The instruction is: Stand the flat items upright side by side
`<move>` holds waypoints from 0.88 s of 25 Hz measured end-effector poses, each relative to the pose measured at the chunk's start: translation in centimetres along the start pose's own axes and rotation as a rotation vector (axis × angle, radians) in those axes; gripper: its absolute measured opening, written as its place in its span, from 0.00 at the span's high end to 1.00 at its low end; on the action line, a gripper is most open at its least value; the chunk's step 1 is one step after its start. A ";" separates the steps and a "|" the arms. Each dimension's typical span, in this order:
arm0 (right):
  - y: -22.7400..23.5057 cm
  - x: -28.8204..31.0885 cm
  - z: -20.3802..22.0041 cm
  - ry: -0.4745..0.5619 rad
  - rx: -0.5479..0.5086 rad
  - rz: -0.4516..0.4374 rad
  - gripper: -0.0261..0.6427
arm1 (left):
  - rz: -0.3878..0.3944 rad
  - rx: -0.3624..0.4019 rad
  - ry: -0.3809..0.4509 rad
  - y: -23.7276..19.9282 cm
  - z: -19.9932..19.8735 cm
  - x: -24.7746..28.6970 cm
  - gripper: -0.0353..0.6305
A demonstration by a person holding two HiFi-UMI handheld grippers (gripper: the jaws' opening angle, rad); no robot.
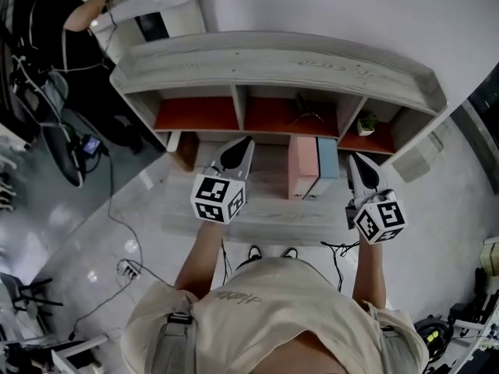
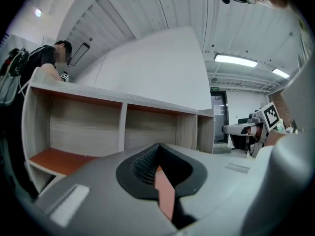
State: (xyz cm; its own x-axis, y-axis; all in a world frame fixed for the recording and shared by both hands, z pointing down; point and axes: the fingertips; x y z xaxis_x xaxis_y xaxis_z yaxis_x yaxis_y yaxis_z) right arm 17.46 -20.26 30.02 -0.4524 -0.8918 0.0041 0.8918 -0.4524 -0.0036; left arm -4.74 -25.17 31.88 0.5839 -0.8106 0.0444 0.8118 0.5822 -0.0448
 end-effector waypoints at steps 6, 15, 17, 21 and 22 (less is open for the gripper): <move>0.0 0.2 0.6 -0.016 -0.007 -0.001 0.96 | -0.012 -0.001 -0.015 -0.2 0.1 -0.2 0.92; -0.1 0.3 0.4 -0.018 -0.036 0.000 0.96 | -0.011 0.003 -0.015 0.1 -0.3 -0.5 0.92; 0.0 0.3 0.3 -0.013 -0.039 -0.002 0.96 | -0.011 0.001 -0.012 0.2 -0.4 -0.6 0.92; 0.1 0.5 0.0 -0.004 -0.051 -0.010 0.96 | -0.003 0.006 -0.017 0.5 -0.5 -0.4 0.92; 0.1 0.6 0.0 -0.004 -0.055 -0.013 0.96 | 0.001 0.007 -0.020 0.6 -0.5 -0.3 0.92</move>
State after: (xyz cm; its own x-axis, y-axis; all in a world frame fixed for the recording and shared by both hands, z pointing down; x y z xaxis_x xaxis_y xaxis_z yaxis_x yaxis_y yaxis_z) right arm 17.28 -20.85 30.01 -0.4640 -0.8858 0.0083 0.8841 -0.4637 -0.0581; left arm -4.42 -24.56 31.37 0.5847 -0.8087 0.0645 0.8112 0.5835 -0.0379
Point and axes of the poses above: the fingertips, and each gripper's own axes: x forward along the fingers, y to its right, z out of its underside
